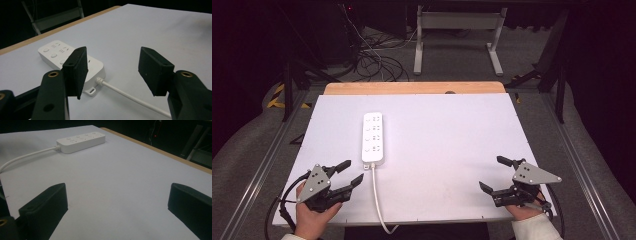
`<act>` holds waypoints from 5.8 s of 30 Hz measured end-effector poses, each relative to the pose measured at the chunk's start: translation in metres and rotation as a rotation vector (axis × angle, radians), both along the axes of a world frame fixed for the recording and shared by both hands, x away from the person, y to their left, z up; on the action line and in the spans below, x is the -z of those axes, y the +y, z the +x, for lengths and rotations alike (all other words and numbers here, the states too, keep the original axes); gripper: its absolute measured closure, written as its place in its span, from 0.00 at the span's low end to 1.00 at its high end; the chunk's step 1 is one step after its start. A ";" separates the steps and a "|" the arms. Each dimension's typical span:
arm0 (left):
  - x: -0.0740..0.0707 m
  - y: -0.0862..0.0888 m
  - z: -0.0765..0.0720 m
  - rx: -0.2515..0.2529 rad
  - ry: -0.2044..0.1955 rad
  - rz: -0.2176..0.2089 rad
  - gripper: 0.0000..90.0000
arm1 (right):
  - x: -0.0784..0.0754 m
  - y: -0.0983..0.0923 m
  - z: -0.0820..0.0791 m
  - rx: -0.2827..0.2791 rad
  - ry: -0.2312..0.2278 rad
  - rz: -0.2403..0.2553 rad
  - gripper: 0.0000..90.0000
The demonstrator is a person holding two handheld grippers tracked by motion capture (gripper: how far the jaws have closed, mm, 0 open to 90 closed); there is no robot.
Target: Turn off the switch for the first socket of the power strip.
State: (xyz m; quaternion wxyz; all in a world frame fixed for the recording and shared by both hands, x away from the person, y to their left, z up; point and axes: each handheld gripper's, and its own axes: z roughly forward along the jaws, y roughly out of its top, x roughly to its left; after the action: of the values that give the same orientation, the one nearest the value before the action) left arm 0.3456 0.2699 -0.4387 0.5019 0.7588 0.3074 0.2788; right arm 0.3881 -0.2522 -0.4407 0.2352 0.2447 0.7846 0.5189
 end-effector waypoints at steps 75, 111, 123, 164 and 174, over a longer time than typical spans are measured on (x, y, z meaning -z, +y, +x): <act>-0.044 -0.014 0.071 0.010 0.181 0.101 0.83 | 0.002 0.003 0.001 -0.017 0.007 -0.011 0.04; -0.040 -0.009 0.142 -0.070 0.448 0.187 1.00 | 0.003 0.004 0.001 -0.030 0.014 -0.017 0.05; -0.030 -0.016 0.159 -0.059 0.514 0.272 1.00 | 0.003 0.004 0.001 -0.028 0.005 -0.017 0.05; -0.010 -0.034 0.176 -0.054 0.664 0.430 1.00 | 0.003 0.003 0.001 -0.025 0.003 -0.013 0.05; -0.010 -0.035 0.175 -0.047 0.660 0.436 1.00 | 0.003 0.003 0.001 -0.024 0.005 -0.016 0.05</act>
State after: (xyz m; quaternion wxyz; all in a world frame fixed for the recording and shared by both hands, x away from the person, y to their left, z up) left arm 0.5208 0.2351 -0.4291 0.1970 0.8891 0.4031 0.0902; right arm 0.3886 -0.2495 -0.4441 0.2291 0.2345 0.7922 0.5148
